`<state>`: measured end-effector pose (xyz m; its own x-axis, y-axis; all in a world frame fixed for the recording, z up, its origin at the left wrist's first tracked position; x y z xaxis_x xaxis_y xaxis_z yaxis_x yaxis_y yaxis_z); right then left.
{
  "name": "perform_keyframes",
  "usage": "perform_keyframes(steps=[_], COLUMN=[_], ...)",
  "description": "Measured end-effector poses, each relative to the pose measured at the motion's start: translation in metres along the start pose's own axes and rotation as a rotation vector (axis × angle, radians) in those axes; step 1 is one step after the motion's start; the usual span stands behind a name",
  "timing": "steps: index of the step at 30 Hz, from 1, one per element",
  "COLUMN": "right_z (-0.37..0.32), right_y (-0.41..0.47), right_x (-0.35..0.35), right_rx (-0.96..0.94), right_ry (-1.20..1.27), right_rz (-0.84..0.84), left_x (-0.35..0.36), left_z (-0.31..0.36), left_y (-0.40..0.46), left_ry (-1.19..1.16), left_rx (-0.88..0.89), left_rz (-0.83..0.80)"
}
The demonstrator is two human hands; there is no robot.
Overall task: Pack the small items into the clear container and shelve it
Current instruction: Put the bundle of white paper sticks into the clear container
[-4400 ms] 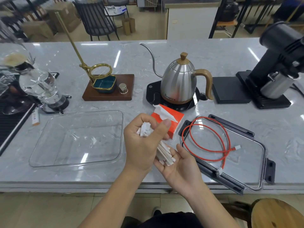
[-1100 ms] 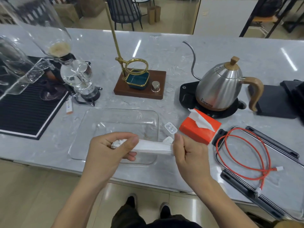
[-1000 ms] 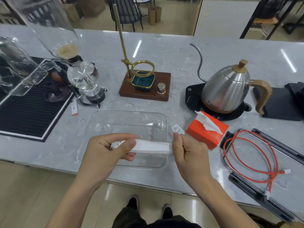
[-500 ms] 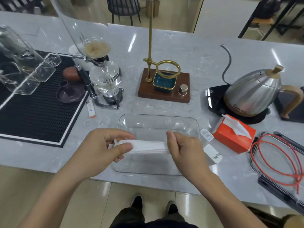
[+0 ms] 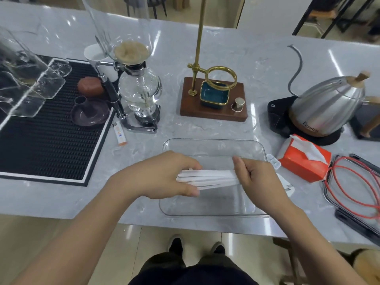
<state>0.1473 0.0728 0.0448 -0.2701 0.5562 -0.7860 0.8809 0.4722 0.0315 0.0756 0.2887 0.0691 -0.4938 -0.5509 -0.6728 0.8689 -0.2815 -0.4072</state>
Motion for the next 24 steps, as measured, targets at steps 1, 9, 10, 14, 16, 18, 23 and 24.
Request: perform_keyframes(steps=[1,9,10,14,16,18,23,24], right_z=[0.001,0.003,0.004,0.004,0.004,0.004,0.005,0.005], right_y=[0.0,0.002,0.001,-0.002,-0.004,-0.004,-0.006,-0.007], right_x=[0.001,0.011,0.013,0.019,0.019,0.018,0.016,0.016], right_rx=[0.004,0.029,0.032,0.039,0.062,0.062,0.075,0.074], right_ry=[-0.006,-0.115,-0.131,-0.161,-0.141,-0.116,-0.074,-0.068], right_rz=[-0.01,-0.24,-0.277,-0.47,-0.574,-0.646,-0.742,-0.749], left_x=[0.0,0.011,0.012,0.021,0.023,0.025,0.029,0.03], left_z=[0.002,0.006,0.006,0.004,0.003,0.003,0.002,0.002], left_y=[0.003,0.017,0.019,0.022,0.022,0.023,0.025,0.025], left_ry=[0.042,0.238,0.26,0.276,0.286,0.303,0.353,0.366], left_rx=[0.016,0.043,0.03,-0.006,-0.016,-0.025,-0.055,-0.057], left_rz=[-0.007,-0.174,-0.196,-0.259,-0.262,-0.257,-0.259,-0.256])
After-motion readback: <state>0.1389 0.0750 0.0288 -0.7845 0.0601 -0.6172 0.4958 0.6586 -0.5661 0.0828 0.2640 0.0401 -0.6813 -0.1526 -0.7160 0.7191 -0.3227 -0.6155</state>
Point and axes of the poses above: each hand's wrist, its own y-axis towards the middle knuckle, its own x-axis out of the palm, z = x × y, the point moved 3 cm from there along y, towards the middle knuckle
